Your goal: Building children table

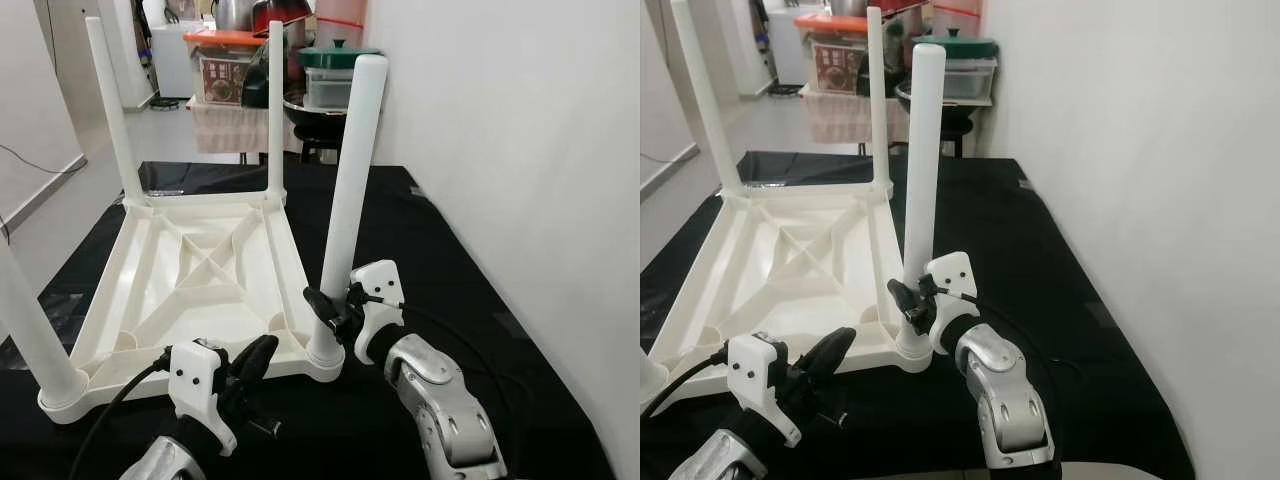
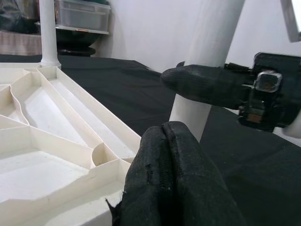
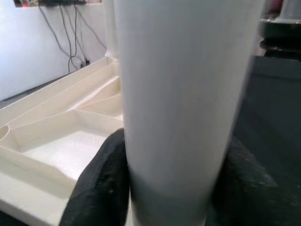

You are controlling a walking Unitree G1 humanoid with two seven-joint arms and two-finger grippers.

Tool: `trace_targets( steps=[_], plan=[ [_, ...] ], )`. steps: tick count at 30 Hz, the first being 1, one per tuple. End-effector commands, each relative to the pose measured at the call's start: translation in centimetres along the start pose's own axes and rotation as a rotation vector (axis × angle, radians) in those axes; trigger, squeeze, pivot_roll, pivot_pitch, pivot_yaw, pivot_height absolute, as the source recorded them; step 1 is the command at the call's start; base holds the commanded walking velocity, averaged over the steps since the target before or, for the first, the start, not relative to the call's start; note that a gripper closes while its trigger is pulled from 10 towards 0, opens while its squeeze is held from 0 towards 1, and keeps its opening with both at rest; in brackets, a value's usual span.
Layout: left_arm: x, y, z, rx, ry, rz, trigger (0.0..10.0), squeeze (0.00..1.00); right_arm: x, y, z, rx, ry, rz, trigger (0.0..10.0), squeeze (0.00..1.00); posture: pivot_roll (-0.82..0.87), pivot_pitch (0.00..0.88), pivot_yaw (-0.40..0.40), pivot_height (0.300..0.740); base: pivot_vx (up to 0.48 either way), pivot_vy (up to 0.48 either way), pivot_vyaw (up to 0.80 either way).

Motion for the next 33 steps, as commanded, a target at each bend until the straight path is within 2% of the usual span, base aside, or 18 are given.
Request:
trace_targets(
  steps=[1, 2, 3, 4, 5, 6, 7, 8, 9, 10, 12, 13, 14, 17, 23, 24, 26, 33],
  plan=[
    [-0.3, -0.1, 0.0, -0.003, 0.014, -0.002, 7.8, 0.00, -2.8, 1.6, 0.3, 0.099, 0.128, -0.065, 10.0, 1.00, 0.03, 0.000, -0.096, 0.740, 0.000, 0.000, 0.00],
    [-0.3, -0.1, 0.0, -0.003, 0.014, -0.002, 7.8, 0.00, -2.8, 1.6, 0.3, 0.099, 0.128, -0.065, 10.0, 1.00, 0.03, 0.000, -0.096, 0.740, 0.000, 0.000, 0.00],
    [-0.3, -0.1, -0.1, -0.006, 0.014, 0.000, 7.9, 0.00, -1.6, 3.3, 0.7, 0.298, 0.082, 0.017, 10.0, 1.00, 0.04, 0.000, -0.097, 0.740, 0.000, 0.000, 0.00],
    [-0.3, -0.1, -0.1, -0.006, 0.014, 0.001, 7.9, 0.00, -0.6, 3.3, 0.8, 0.372, 0.049, 0.065, 10.0, 1.00, 0.04, 0.000, -0.096, 0.740, 0.000, 0.000, 0.00],
    [-0.3, -0.1, -0.1, -0.006, 0.014, 0.001, 7.9, 0.00, -0.6, 3.3, 0.8, 0.372, 0.049, 0.065, 10.0, 1.00, 0.04, 0.000, -0.096, 0.740, 0.000, 0.000, 0.00],
    [-0.4, -0.1, -0.1, -0.007, 0.014, 0.001, 7.8, 0.00, 0.2, 3.0, 1.0, 0.430, 0.022, 0.099, 10.0, 1.00, 0.04, 0.000, -0.096, 0.740, 0.000, 0.000, 0.00],
    [-0.4, -0.2, -0.1, -0.007, 0.015, 0.002, 7.8, 0.00, 1.3, 1.9, 1.0, 0.477, -0.005, 0.146, 10.0, 0.00, 0.04, 0.000, -0.101, 0.740, 0.000, 0.000, 0.00],
    [-0.4, -0.2, -0.1, -0.007, 0.015, 0.002, 7.8, 0.00, 1.3, 1.9, 1.0, 0.477, -0.005, 0.146, 10.0, 0.00, 0.04, 0.000, -0.101, 0.740, 0.000, 0.000, 0.00],
    [-0.5, -0.2, -0.2, -0.007, 0.014, 0.002, 7.8, 0.00, 2.0, 0.5, 0.8, 0.503, -0.002, 0.185, 10.0, 0.00, 0.04, 0.000, -0.104, 0.740, 0.000, 0.000, 0.00],
    [-0.5, -0.2, -0.2, -0.006, 0.014, 0.002, 7.8, 0.00, 2.1, -0.1, 0.7, 0.513, 0.006, 0.207, 10.0, 0.00, 0.04, 0.000, -0.104, 0.740, 0.000, 0.000, 0.00],
    [-0.5, -0.3, -0.2, -0.006, 0.014, 0.002, 7.8, 0.00, 2.2, -0.5, 0.6, 0.518, 0.013, 0.219, 10.0, 0.00, 0.04, 0.000, -0.104, 0.740, 0.000, 0.000, 0.00],
    [-0.5, -0.3, -0.2, -0.006, 0.013, 0.002, 7.9, 0.00, 1.8, -2.1, 0.6, 0.547, 0.071, 0.278, 10.0, 0.00, 0.05, 0.000, -0.106, 0.740, 0.000, 0.000, 0.00],
    [-0.5, -0.3, -0.2, -0.005, 0.013, 0.002, 7.9, 0.00, 1.7, -2.7, 0.6, 0.558, 0.094, 0.288, 10.0, 0.00, 0.05, 0.000, -0.106, 0.740, 0.000, 0.000, 0.00],
    [-0.6, -0.3, -0.2, -0.005, 0.013, 0.001, 7.9, 0.00, 1.6, -3.7, 0.7, 0.583, 0.126, 0.300, 10.0, 0.00, 0.06, 0.000, -0.112, 0.740, 0.000, 0.000, 0.00],
    [-0.6, -0.3, -0.3, -0.005, 0.013, 0.001, 7.8, 0.00, 1.7, -4.1, 0.6, 0.611, 0.134, 0.282, 10.0, 0.00, 0.05, 0.000, -0.114, 0.740, 0.000, 0.000, 0.00],
    [-0.6, -0.4, -0.3, -0.004, 0.013, 0.002, 7.8, 0.00, 2.0, -4.3, 0.5, 0.657, 0.132, 0.253, 0.0, 0.00, 0.06, 0.000, -0.114, 0.740, 0.000, 0.000, 0.00],
    [-0.6, -0.5, -0.4, -0.005, 0.011, 0.003, 7.8, 0.00, 2.4, -4.3, 0.5, 0.736, 0.120, 0.202, 0.0, 0.00, 0.06, 0.000, -0.115, 0.740, 0.000, 0.000, 0.00],
    [-0.6, -0.6, -0.4, -0.006, 0.008, 0.004, 7.9, 0.00, 1.9, -4.3, 0.5, 0.746, 0.116, 0.196, 0.0, 0.00, 0.05, 0.000, -0.117, 0.740, 0.000, 0.000, 0.00]
  ],
)
Point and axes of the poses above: a point about 5 cm out from each wrist's last joint towards the gripper, its own z axis pointing back from the gripper into the wrist, its own x axis along the axis of the wrist's last joint, y = z × x, the point moved 5 cm from there along -z, pointing out of the wrist towards the gripper, and after that the axes turned 2 degrees about -z, right-handed, at the moved point
